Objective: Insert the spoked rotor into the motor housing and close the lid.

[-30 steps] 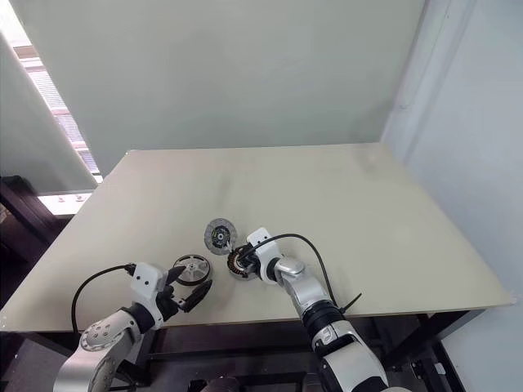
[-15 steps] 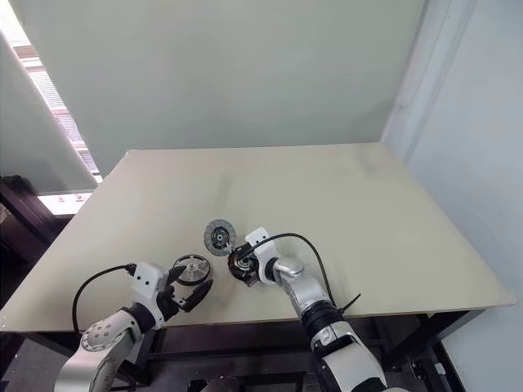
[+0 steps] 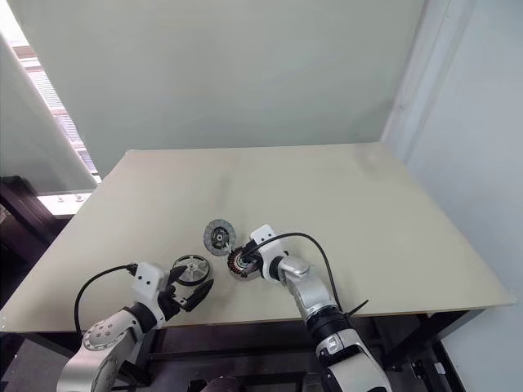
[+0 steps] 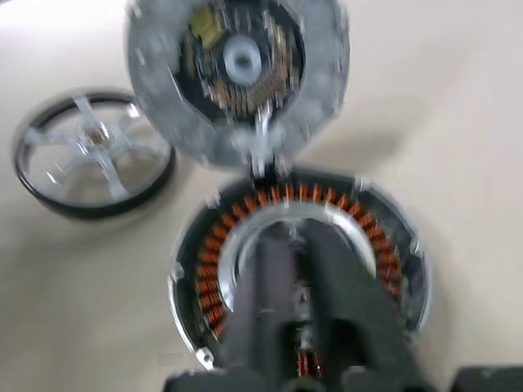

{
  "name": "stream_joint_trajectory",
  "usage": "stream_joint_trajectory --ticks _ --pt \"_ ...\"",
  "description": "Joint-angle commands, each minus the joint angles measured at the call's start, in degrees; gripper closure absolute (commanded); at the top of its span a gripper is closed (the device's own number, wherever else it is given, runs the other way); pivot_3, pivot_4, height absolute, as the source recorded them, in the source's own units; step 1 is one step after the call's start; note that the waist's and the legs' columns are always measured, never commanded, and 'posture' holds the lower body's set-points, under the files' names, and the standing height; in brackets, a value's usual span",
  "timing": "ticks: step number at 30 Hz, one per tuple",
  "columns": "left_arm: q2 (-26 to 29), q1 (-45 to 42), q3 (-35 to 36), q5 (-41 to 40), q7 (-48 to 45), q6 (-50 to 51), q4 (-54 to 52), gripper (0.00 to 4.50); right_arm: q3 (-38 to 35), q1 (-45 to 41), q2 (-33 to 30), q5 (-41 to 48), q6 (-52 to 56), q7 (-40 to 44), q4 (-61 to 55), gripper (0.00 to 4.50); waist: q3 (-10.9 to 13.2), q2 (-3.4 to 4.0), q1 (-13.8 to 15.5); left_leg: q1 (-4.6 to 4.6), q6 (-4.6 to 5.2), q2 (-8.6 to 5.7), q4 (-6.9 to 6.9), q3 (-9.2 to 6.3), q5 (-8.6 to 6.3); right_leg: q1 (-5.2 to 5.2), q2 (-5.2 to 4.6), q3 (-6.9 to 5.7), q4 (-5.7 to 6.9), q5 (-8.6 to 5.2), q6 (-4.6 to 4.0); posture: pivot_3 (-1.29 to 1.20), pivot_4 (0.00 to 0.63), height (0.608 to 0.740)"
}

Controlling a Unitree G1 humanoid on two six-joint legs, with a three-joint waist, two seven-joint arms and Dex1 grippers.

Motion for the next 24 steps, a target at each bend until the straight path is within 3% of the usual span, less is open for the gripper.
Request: stream_joint_trajectory --ticks 1,7,13,16,24 --pt "0.1 -0.8 0.2 0.0 -0.2 -1.3 -1.0 0.00 0.3 -2.2 0.8 -0.7 -2.5 -0.7 2.5 4.48 0.0 0.00 0.0 -0.01 0.00 0.00 0.00 0.00 0.00 0.00 0.00 0.00 0.00 0.00 0.00 0.00 0.000 0.740" --pt "0.0 -0.4 0.4 0.0 0.0 -1.4 -1.3 0.00 0.3 -2.1 0.8 -1.0 -4.2 -0.9 4.2 4.48 0.0 0.00 0.0 0.03 -0.02 0.00 0.00 0.00 -0.01 0.02 0.00 0.00 0.00 0.00 0.00 0.00 0.000 0.740" --pt "-0.3 0.1 0.5 0.0 0.2 -1.5 -1.2 0.00 0.8 -0.2 -1.6 0.1 -2.2 2.9 -6.5 4.48 0.0 0.00 0.0 -0.02 0.03 0.00 0.00 0.00 0.02 0.00 -0.01 0.00 -0.02 0.00 0.00 0.00 0.000 0.740" --pt "-0.6 -0.1 0.3 0.1 0.2 -1.5 -1.0 0.00 2.9 0.5 -4.2 -0.6 1.1 6.1 -12.5 3.93 0.0 0.00 0.0 -0.02 0.02 0.00 0.00 0.00 0.01 -0.01 -0.01 0.00 -0.02 0.00 0.00 0.00 0.000 0.740" --pt "-1.6 0.1 0.4 -0.2 0.4 -1.4 -0.4 0.00 10.8 0.6 -13.7 -5.6 1.7 13.0 -23.9 1.04 0.0 0.00 0.0 -0.02 -0.05 0.00 0.00 0.00 -0.03 0.01 -0.02 -0.02 -0.08 -0.01 0.00 0.00 0.000 0.740"
